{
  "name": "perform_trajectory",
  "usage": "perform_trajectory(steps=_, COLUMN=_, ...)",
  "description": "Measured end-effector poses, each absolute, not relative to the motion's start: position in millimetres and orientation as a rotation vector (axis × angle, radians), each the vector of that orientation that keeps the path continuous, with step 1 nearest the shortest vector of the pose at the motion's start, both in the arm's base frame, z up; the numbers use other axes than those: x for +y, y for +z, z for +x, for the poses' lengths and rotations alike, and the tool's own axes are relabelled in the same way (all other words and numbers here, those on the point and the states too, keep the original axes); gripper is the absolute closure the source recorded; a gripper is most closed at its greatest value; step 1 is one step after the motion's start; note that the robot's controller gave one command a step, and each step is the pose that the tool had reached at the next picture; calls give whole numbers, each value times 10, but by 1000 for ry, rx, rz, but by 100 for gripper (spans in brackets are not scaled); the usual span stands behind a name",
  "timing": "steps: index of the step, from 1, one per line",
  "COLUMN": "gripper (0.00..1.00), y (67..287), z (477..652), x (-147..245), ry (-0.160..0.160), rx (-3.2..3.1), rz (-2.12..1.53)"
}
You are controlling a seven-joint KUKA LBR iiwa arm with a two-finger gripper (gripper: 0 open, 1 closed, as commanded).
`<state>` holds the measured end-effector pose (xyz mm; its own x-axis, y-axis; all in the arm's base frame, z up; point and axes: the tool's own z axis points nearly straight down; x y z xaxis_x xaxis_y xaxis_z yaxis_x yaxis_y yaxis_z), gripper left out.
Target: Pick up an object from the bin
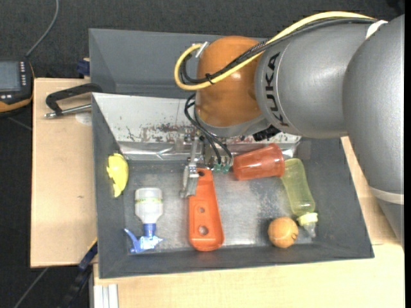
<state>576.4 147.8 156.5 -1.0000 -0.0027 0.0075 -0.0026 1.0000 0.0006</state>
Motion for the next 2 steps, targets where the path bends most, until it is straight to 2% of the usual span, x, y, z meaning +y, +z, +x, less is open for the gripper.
perform_trajectory(steps=1, gripper=0, y=1613, z=5785, x=1472, ry=-3, rx=-3143, rz=2)
perform_trajectory(steps=2, gripper=0, y=1122, z=5756, x=934, ry=-5, rx=-3141, rz=88)
